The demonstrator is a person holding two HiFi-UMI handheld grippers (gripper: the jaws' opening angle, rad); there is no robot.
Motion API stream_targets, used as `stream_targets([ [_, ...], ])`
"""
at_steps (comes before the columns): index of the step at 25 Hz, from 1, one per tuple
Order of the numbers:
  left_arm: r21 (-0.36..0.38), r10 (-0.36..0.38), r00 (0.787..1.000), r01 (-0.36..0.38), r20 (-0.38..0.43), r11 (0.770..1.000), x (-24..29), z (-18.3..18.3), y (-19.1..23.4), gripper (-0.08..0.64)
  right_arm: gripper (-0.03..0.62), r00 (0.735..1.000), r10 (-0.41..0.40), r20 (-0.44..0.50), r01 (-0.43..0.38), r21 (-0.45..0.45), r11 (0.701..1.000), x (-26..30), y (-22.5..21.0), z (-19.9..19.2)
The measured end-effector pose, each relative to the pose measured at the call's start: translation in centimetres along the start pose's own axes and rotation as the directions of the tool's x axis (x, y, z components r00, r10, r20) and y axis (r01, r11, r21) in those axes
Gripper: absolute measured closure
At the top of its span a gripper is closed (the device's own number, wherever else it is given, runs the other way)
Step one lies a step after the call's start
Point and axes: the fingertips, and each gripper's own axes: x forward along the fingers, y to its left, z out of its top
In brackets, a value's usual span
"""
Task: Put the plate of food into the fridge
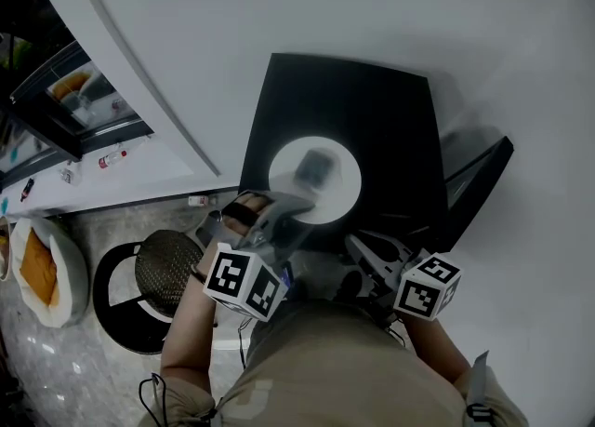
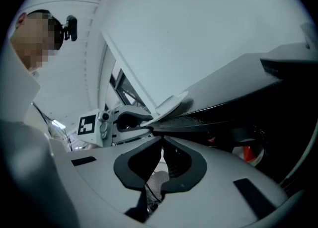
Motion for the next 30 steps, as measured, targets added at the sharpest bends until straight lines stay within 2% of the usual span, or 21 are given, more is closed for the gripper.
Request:
stream_targets([
  [3, 0.001, -0.003, 1.000, 0.003, 0.017, 1.000, -0.5, 0.2, -0.1, 0.468, 0.568, 0.999, -0.012, 0.034, 0.009, 0.077, 0.997, -0.1, -0.5, 1.0],
  [7, 0.001, -0.008, 0.999, 0.008, 0.045, 1.000, -1.1, 0.4, -0.3, 0.468, 0.565, 0.996, 0.035, 0.084, -0.051, 0.195, 0.980, -0.1, -0.1, 2.2],
  [10, 0.005, -0.019, 0.998, 0.019, 0.059, 1.000, -1.6, 0.5, -0.5, 0.468, 0.473, 0.992, 0.069, 0.109, -0.095, 0.259, 0.961, 0.0, 0.3, 2.9],
  [13, 0.016, -0.031, 0.997, 0.030, 0.071, 0.999, -2.0, 0.5, -1.0, 0.468, 0.456, 0.984, 0.095, 0.148, -0.140, 0.335, 0.932, 0.1, 0.3, 3.5],
  [23, 0.036, -0.073, 0.991, 0.069, 0.114, 0.997, -3.5, 1.2, -2.2, 0.468, 0.456, 0.976, 0.145, 0.161, -0.202, 0.432, 0.879, 1.5, 0.9, 4.0],
  [30, 0.053, -0.077, 0.989, 0.071, 0.124, 0.996, -3.9, 1.7, -3.0, 0.466, 0.456, 0.966, 0.193, 0.169, -0.253, 0.508, 0.823, 2.3, 1.9, 3.0],
])
